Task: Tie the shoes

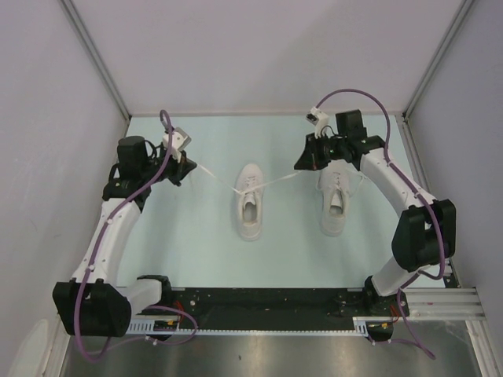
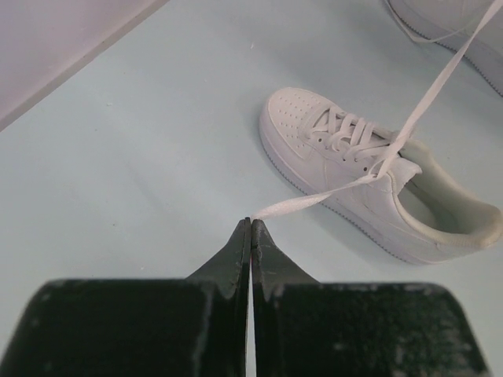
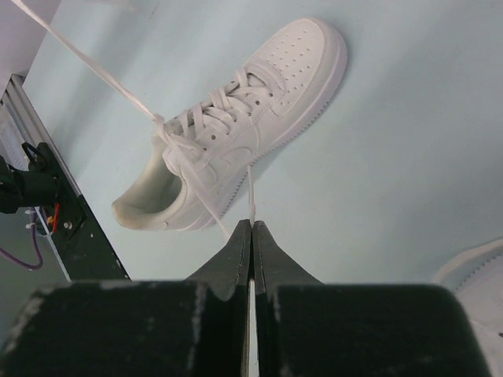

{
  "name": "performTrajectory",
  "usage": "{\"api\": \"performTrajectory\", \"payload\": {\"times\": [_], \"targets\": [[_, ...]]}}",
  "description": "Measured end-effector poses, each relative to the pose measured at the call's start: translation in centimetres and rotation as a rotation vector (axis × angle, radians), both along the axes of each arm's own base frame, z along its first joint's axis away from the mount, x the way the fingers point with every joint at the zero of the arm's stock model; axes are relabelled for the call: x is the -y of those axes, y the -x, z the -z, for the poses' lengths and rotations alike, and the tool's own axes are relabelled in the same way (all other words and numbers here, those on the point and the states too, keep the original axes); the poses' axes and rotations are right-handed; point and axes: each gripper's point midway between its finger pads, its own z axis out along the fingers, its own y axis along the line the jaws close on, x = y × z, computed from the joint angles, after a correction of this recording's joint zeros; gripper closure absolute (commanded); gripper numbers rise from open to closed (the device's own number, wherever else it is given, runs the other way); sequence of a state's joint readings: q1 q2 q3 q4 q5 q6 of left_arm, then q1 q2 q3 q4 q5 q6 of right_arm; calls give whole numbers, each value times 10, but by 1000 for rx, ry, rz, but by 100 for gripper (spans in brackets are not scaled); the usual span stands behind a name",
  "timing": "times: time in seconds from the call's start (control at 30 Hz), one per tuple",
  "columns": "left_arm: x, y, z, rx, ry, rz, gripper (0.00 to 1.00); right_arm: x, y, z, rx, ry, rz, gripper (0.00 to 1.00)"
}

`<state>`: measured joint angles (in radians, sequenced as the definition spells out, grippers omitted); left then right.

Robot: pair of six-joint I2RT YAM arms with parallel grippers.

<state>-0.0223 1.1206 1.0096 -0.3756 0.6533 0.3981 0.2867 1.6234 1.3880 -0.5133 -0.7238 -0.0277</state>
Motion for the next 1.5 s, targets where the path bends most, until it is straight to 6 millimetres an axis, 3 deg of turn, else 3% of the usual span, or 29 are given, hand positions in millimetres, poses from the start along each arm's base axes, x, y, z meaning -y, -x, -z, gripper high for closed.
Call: {"api": "performTrajectory", "payload": {"times": [0.27, 0.4, 0.5, 0.57, 0.7, 1.0, 1.1, 1.27, 1.4, 1.5], "targets": [[11, 5, 0, -20, 41, 53, 100, 39, 1, 19, -39, 42, 58, 100], [23, 3, -3, -34, 87, 80, 100, 43, 6, 32, -69, 51, 64, 100], [36, -2, -19, -27, 134, 103, 100, 43, 12, 44, -96, 57, 59, 100], [50, -5, -35, -2, 153, 142, 100, 40, 16, 48, -109, 58, 54, 100], [103, 5, -53, 13, 184, 293, 100, 29, 15, 46, -87, 49, 37, 100], [209, 37, -43, -39, 168, 588, 100, 21, 14, 42, -64, 38, 25, 100], [231, 50, -31, -60, 146, 656, 100, 26, 11, 41, -65, 30, 37, 100], [237, 56, -5, -105, 93, 689, 100, 49, 3, 32, -52, 10, 86, 100], [227, 50, 8, -118, 70, 667, 100, 64, 4, 22, -20, 15, 104, 100], [212, 41, 19, -146, 60, 625, 100, 70, 5, 26, -10, 33, 102, 100]]}}
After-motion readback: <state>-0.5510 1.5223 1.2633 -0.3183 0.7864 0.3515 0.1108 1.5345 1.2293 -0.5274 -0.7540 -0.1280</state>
